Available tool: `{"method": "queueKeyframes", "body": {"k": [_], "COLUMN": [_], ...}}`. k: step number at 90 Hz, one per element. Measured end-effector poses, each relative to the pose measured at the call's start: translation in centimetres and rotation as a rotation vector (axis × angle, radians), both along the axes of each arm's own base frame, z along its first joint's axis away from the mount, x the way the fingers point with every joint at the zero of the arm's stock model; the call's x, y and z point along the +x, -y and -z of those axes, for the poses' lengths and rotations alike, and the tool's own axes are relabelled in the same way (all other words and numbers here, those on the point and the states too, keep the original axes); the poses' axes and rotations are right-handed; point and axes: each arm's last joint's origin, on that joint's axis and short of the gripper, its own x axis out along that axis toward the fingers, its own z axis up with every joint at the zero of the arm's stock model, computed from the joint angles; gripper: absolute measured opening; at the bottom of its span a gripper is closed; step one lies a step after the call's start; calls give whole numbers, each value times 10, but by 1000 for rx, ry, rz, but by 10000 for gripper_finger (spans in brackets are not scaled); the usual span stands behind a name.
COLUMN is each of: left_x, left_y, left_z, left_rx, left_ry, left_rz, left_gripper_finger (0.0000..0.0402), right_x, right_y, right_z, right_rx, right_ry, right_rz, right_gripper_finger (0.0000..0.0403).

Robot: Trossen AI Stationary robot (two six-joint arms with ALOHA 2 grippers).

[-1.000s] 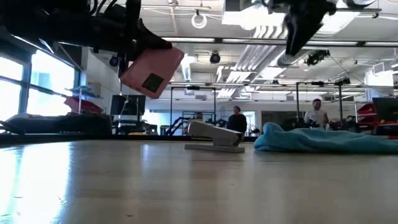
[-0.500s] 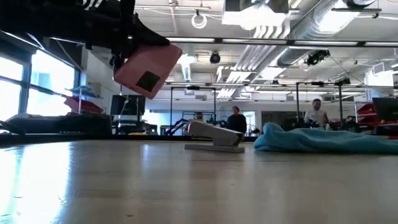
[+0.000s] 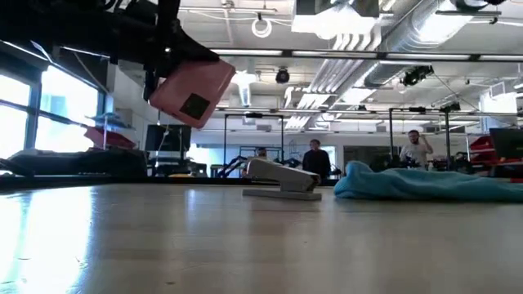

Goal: Apply microfiber cloth
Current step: Spray the pink phone with the spray bottle

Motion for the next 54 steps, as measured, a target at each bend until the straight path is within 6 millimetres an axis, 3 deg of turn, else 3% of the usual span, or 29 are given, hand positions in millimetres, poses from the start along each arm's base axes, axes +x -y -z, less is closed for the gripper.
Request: {"method": "queueKeyframes", "body": {"k": [23,54], "left_x": [-1,-1], "left_y": [-2,-2], "left_z": [0,0], "left_rx": [-2,-2], "left_ry": [0,-1], "left_rz": [-61,-64], "left_gripper_finger": [10,10], "right_x": [-3,-30], "right_y": [1,17], "right_z": [1,-7], "right_rx": [2,47], "right_ry": [14,114], "right_rz": [-155,-107], "right_gripper_finger": [159,158]}}
